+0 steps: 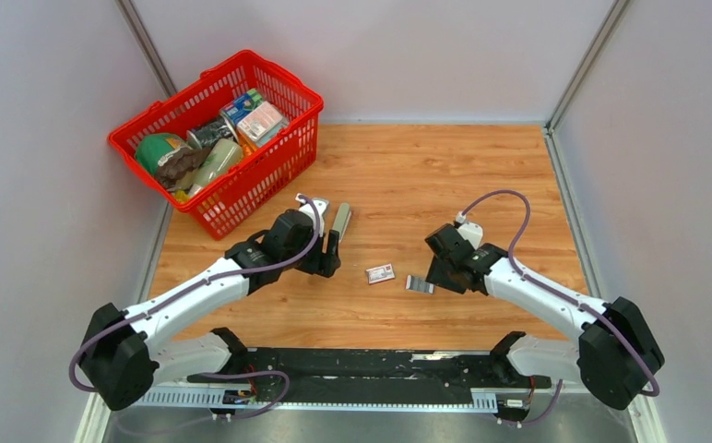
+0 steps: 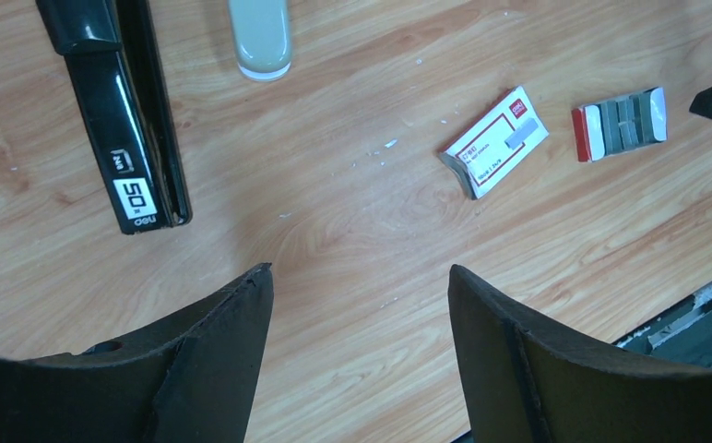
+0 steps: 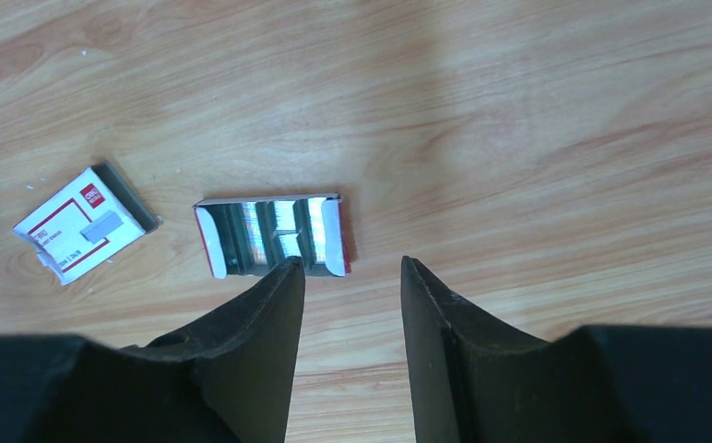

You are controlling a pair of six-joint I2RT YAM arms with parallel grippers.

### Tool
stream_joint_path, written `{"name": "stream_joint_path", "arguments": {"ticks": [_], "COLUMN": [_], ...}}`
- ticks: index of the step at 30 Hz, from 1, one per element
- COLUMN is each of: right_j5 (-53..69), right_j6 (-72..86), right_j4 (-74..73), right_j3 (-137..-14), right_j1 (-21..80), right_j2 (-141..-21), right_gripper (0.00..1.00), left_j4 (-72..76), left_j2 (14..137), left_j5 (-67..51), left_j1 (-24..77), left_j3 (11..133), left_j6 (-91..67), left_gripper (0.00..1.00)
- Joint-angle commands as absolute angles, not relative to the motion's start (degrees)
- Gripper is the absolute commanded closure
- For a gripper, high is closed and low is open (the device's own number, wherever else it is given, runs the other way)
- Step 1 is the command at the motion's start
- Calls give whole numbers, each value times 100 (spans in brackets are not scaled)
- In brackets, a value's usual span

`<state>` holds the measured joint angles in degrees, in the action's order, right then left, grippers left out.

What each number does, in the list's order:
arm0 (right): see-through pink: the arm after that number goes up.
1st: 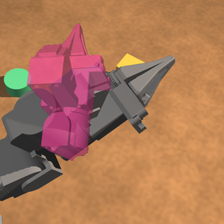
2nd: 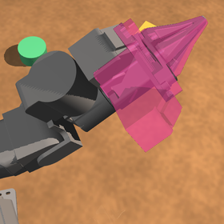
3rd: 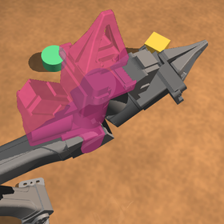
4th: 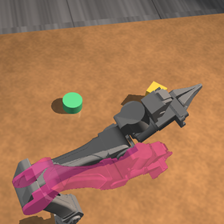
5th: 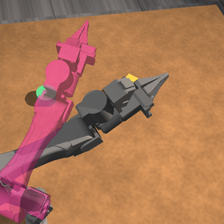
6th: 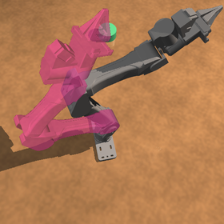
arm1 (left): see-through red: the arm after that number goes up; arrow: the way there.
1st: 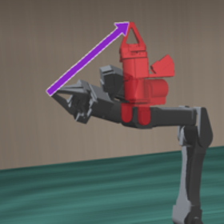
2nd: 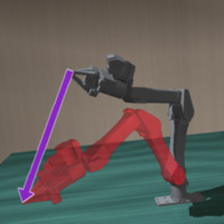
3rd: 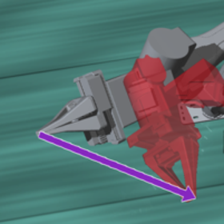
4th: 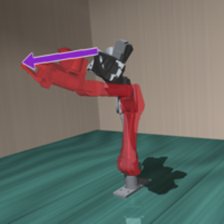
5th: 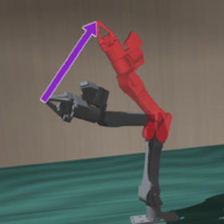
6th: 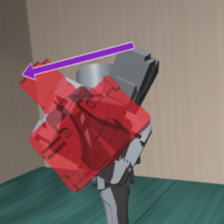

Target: Unload the staples from the stapler

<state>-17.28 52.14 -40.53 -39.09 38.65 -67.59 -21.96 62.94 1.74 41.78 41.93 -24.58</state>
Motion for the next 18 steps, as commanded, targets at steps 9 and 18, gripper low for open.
{"name": "stream_joint_path", "arguments": {"ticks": [9, 18], "right_j5": [-1380, -1459], "right_j6": [5018, 4983], "right_j4": [-3401, -3349], "right_j3": [-3894, -3894], "right_j1": [3850, 3850], "right_j2": [-7207, -7461], "right_gripper": [64, 69], "left_j4": [-1547, -1389], "left_j2": [6741, 6969], "left_j5": [44, 35], "left_j1": [4210, 4210], "left_j3": [4219, 4263], "left_j6": [-2610, -2593], "left_gripper": [24, 24]}}
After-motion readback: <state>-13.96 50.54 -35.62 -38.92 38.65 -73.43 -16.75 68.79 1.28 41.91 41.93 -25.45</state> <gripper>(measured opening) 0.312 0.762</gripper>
